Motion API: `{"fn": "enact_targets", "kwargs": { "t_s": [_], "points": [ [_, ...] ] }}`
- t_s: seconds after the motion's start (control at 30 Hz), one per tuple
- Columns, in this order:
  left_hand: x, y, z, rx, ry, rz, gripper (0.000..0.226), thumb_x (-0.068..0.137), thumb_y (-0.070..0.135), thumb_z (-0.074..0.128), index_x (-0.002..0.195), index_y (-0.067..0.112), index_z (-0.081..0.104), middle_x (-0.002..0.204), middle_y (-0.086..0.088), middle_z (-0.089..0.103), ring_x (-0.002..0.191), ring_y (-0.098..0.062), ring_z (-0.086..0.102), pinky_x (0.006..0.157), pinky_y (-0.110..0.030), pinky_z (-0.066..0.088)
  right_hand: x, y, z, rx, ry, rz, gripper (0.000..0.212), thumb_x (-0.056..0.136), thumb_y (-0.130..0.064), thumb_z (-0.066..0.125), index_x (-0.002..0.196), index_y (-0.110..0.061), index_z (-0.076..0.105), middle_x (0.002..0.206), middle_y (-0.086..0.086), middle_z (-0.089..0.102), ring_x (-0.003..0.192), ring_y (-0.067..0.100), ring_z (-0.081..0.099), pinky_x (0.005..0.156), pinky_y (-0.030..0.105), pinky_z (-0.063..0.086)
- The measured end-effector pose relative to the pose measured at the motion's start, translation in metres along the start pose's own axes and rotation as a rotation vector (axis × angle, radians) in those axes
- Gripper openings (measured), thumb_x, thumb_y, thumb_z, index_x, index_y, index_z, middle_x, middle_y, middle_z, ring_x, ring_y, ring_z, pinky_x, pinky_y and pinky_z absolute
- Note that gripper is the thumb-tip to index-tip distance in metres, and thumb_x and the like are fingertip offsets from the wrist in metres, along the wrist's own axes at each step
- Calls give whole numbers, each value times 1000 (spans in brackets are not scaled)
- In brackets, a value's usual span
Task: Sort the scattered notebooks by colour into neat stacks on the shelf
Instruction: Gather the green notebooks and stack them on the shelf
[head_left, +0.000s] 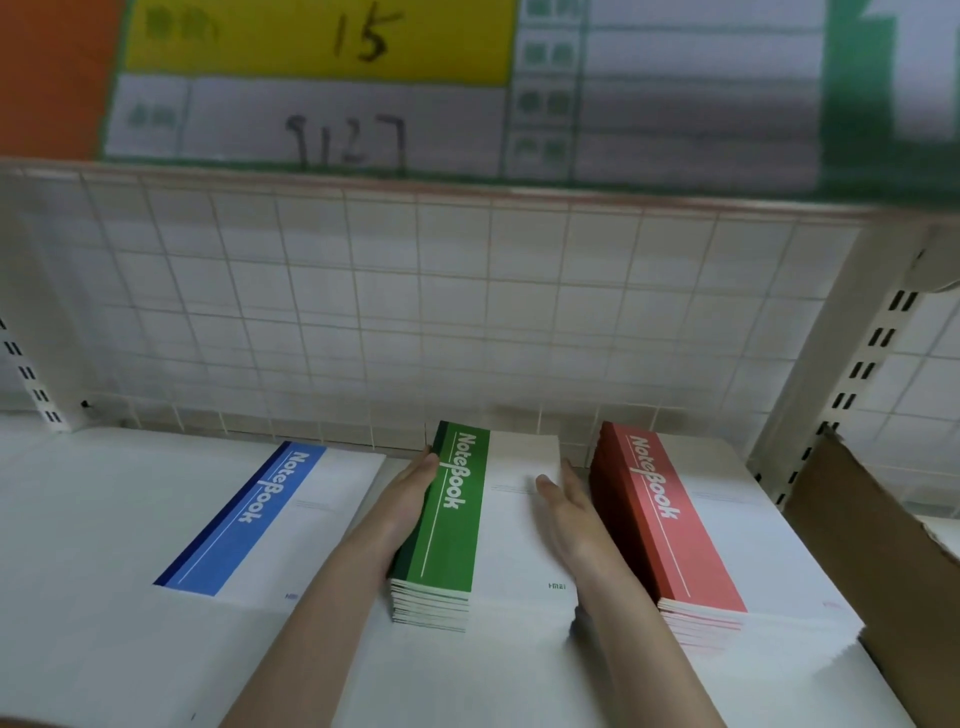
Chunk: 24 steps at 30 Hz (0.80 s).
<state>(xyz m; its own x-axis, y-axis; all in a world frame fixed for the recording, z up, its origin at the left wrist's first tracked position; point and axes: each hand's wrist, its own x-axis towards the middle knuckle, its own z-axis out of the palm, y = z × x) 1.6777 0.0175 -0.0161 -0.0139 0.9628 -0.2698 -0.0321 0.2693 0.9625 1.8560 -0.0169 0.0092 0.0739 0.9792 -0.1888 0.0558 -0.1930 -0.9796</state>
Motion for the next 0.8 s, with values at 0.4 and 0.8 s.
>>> {"fn": "enact_targets", "kwargs": {
  "t_s": [0.4,0.8],
  "points": [
    [-16,7,-10,-14,2,16,32,91,43,50,80,22,72,90,-11,72,81,-22,69,75,-31,53,-14,-12,-5,-320,45,-210,38,97,-19,48,135,-17,43,127,-4,53,120,14,49,90,17,33],
    [-70,12,-84,549,184,298,44,101,35,39,143,25,38,149,6,37,135,-11,35,102,-20,24,-43,-44,71,-913,-13,-367,49,96,-22,46,141,-7,34,150,13,31,132,31,36,110,42,30]
  ]
}}
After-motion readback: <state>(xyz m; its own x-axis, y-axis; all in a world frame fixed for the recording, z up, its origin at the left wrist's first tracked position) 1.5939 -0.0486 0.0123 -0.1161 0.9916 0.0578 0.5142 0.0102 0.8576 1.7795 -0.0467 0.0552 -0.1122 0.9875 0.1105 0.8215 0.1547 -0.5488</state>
